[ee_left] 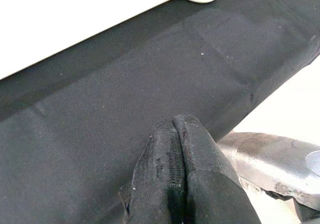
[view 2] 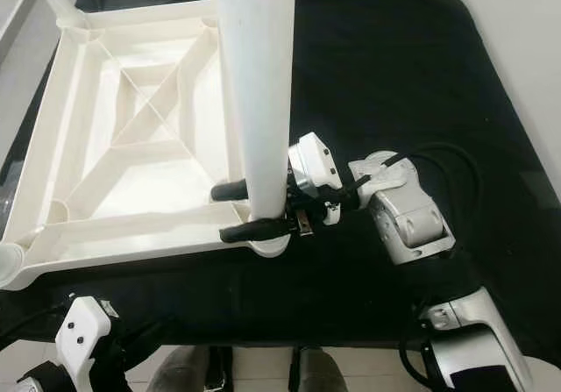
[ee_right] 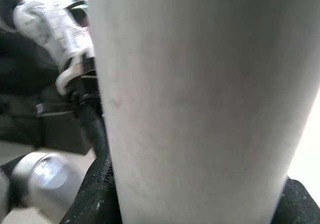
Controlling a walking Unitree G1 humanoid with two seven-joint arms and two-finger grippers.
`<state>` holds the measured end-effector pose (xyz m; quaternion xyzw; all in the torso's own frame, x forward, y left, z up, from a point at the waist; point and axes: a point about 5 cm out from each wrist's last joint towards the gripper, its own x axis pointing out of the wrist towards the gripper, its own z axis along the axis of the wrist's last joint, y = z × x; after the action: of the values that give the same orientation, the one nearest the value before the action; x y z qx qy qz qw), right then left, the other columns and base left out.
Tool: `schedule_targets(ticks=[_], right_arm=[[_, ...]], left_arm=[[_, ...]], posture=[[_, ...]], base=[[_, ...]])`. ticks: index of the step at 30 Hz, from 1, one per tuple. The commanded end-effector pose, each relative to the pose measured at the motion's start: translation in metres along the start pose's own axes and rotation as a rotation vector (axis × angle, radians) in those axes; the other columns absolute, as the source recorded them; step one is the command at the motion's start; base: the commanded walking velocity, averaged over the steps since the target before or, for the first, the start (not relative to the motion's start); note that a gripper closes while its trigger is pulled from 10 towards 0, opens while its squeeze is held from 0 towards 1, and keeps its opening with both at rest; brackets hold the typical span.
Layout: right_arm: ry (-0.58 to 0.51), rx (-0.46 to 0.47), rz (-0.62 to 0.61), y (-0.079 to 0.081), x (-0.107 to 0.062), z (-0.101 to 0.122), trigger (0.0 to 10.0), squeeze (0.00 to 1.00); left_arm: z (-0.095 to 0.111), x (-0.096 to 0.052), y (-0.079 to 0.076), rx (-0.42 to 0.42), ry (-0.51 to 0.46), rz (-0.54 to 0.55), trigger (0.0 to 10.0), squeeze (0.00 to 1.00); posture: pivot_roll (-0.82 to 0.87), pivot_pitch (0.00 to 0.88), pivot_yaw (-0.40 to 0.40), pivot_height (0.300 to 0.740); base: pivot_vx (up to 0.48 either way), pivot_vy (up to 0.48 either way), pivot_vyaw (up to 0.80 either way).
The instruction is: Building children table
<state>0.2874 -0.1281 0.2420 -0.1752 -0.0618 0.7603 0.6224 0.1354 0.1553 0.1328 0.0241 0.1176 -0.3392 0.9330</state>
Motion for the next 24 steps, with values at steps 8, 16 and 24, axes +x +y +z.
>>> schedule_targets(ticks=[8, 16, 24], right_arm=[[0.132, 0.171, 0.3, 0.012, 0.023, -0.023, 10.0, 0.0], [0.116, 0.177, 0.254, 0.001, 0.027, -0.027, 10.0, 0.0], [0.046, 0.244, 0.024, 0.004, 0.019, -0.035, 10.0, 0.0]], left_arm=[[-0.002, -0.005, -0.003, -0.014, 0.034, -0.004, 10.0, 0.0], [-0.002, -0.004, -0.005, -0.021, 0.028, -0.003, 10.0, 0.0], [-0.003, -0.004, -0.007, -0.031, 0.025, -0.004, 10.0, 0.0]], posture=[[0.14, 0.345, 0.033, 0.74], [0.13, 0.35, 0.023, 0.74], [0.11, 0.351, 0.014, 0.74]], base=[[0.0, 0.0, 0.0], [0.0, 0.0, 0.0], [0.0, 0.0, 0.0]])
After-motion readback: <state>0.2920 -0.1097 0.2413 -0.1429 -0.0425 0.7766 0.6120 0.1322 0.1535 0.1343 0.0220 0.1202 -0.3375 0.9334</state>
